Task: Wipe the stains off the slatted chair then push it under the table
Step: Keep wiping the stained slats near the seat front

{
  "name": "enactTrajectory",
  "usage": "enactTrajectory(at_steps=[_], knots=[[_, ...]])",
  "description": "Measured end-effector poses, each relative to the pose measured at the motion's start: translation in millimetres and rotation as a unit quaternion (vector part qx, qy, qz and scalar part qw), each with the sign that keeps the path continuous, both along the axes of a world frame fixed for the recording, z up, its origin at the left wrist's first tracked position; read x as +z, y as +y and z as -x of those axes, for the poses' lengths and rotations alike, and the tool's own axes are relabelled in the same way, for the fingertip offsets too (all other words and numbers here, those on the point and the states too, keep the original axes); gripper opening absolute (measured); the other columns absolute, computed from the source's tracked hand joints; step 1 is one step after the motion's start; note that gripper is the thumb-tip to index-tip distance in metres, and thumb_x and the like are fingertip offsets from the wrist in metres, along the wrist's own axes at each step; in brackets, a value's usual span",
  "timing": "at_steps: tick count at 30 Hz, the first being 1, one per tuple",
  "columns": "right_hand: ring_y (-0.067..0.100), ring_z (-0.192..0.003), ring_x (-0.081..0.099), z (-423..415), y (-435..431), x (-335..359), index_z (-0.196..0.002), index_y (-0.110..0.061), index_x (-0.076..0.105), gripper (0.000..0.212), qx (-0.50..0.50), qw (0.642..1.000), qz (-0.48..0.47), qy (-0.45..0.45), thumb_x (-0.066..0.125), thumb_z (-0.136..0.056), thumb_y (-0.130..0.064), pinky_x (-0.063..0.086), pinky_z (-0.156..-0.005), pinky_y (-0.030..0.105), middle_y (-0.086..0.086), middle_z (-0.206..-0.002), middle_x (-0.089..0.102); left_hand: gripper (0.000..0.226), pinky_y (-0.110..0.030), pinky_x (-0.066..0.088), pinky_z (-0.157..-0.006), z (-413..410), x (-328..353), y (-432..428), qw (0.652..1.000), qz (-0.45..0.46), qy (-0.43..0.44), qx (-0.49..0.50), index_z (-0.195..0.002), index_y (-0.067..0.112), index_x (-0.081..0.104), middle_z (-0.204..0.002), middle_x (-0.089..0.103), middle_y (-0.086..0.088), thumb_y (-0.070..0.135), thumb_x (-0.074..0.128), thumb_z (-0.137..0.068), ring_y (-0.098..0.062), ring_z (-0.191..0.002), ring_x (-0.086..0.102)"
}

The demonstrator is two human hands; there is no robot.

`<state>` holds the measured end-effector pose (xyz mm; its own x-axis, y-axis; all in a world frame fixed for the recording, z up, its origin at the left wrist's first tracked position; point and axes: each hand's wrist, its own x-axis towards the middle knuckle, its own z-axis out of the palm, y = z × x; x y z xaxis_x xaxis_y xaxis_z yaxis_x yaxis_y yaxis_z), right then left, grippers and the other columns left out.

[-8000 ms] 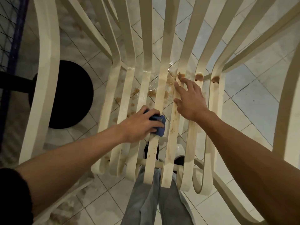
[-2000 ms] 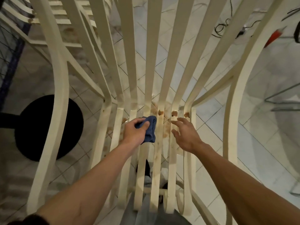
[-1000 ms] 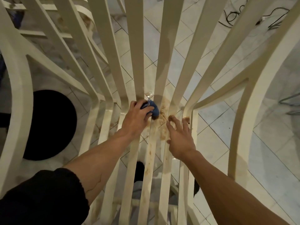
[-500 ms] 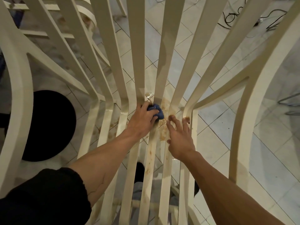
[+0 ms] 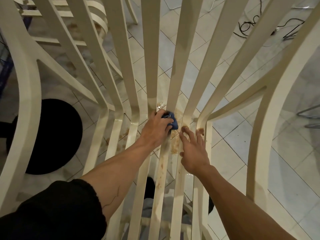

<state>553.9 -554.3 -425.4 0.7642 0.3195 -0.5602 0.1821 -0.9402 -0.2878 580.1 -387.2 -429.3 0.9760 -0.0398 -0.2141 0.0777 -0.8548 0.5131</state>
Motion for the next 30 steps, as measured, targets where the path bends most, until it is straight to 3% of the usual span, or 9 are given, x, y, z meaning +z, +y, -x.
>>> enactTrajectory(at_steps=[4, 9, 16, 21, 24, 30], knots=[[0.034, -0.148, -0.015, 1, -1, -1, -0.156, -0.019, 0.009, 0.081, -0.002, 1.000, -0.002, -0.003, 0.057, -0.092, -0.007, 0.004, -0.122, 0.048, -0.006, -0.162, -0.011, 0.027, -0.036, 0.039, -0.097, 9, 0, 3, 0.998, -0.011, 0.052, -0.025, -0.120, 0.024, 0.068, -0.132, 0.048, -0.001, 0.024, 0.057, -0.095, -0.029, -0.114, 0.040], [0.033, -0.148, -0.016, 1, -1, -1, -0.156, -0.020, 0.008, 0.081, -0.003, 1.000, -0.005, 0.000, 0.056, -0.092, -0.006, 0.004, -0.122, 0.048, -0.005, -0.162, -0.011, 0.024, -0.034, 0.033, -0.097, 2, -1, 7, 0.990, -0.031, 0.100, -0.092, -0.111, 0.023, 0.071, -0.117, 0.053, -0.003, 0.024, 0.058, -0.092, -0.027, -0.110, 0.046], [0.032, -0.148, -0.018, 1, -2, -2, -0.156, -0.020, 0.007, 0.082, -0.003, 1.000, -0.009, 0.004, 0.056, -0.092, -0.006, 0.003, -0.122, 0.048, -0.007, -0.162, -0.014, 0.026, -0.038, 0.039, -0.099, 0, -6, 1, 0.999, -0.013, 0.030, -0.013, -0.119, 0.022, 0.068, -0.130, 0.050, -0.001, 0.021, 0.058, -0.094, -0.028, -0.115, 0.040], [0.031, -0.148, -0.019, 2, -3, -2, -0.157, -0.021, 0.006, 0.083, -0.006, 1.000, -0.012, 0.011, 0.056, -0.092, -0.006, 0.004, -0.122, 0.048, -0.008, -0.162, -0.015, 0.025, -0.042, 0.042, -0.095, 11, -6, 4, 0.997, 0.008, 0.067, -0.040, -0.116, 0.025, 0.068, -0.129, 0.050, 0.003, 0.021, 0.057, -0.094, -0.024, -0.113, 0.038], [0.031, -0.148, -0.019, 1, -3, -2, -0.157, -0.021, 0.007, 0.080, -0.004, 1.000, -0.019, 0.013, 0.055, -0.094, -0.008, 0.003, -0.122, 0.049, -0.006, -0.162, -0.014, 0.023, -0.044, 0.045, -0.090, 17, 1, 6, 0.993, -0.007, 0.100, -0.063, -0.111, 0.025, 0.069, -0.125, 0.051, 0.004, 0.020, 0.057, -0.092, -0.019, -0.102, 0.030], [0.030, -0.148, -0.019, 1, -4, -2, -0.157, -0.022, 0.006, 0.078, -0.008, 1.000, -0.019, 0.013, 0.054, -0.096, -0.010, 0.004, -0.122, 0.049, -0.007, -0.162, -0.014, 0.023, -0.044, 0.047, -0.086, 19, 2, 5, 0.994, -0.008, 0.086, -0.069, -0.111, 0.025, 0.069, -0.121, 0.051, 0.004, 0.018, 0.055, -0.093, -0.016, -0.097, 0.026]])
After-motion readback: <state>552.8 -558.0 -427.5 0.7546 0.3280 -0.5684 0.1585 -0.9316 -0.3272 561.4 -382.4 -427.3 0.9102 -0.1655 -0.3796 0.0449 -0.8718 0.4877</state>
